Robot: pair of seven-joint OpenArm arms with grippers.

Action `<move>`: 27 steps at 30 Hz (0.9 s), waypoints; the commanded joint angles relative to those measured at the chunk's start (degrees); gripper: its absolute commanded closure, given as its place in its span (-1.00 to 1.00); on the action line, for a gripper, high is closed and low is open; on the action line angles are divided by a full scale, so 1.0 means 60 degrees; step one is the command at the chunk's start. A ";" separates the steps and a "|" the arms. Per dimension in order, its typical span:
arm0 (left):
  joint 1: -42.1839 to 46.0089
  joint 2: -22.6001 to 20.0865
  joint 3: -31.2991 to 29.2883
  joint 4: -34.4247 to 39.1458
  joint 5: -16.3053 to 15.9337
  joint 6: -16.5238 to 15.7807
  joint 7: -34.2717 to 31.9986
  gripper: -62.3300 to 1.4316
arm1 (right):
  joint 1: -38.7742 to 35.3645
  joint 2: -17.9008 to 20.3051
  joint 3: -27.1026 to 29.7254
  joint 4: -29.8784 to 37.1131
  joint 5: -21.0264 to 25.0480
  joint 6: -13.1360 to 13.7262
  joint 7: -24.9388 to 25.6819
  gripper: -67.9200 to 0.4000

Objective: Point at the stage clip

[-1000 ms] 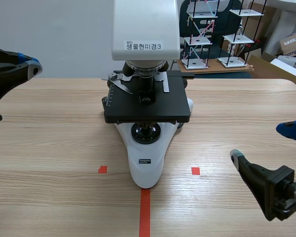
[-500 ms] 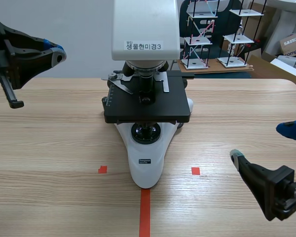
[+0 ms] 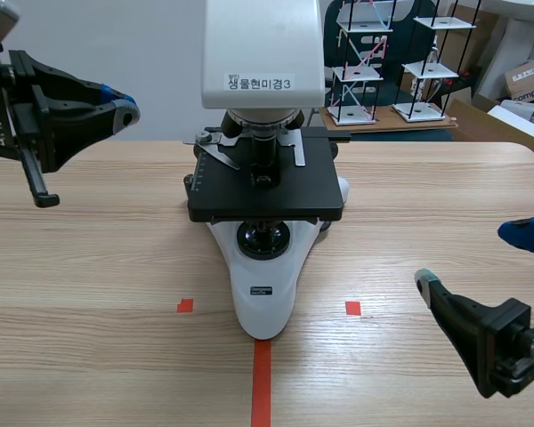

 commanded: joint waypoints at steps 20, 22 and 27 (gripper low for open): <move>-0.0350 0.0073 0.0211 0.0149 -0.0178 0.0022 0.0117 0.88 | 0.0007 0.0102 0.0091 0.0178 0.0098 0.0000 0.0175 -0.82; -0.0350 0.0073 0.0211 0.0149 -0.0171 0.0022 0.0120 0.88 | 0.0007 0.0102 0.0091 0.0178 0.0098 0.0000 0.0175 -0.82; -0.0346 0.0073 0.0211 0.0149 -0.0171 0.0025 0.0120 0.87 | 0.0007 0.0102 0.0091 0.0178 0.0098 0.0000 0.0175 -0.82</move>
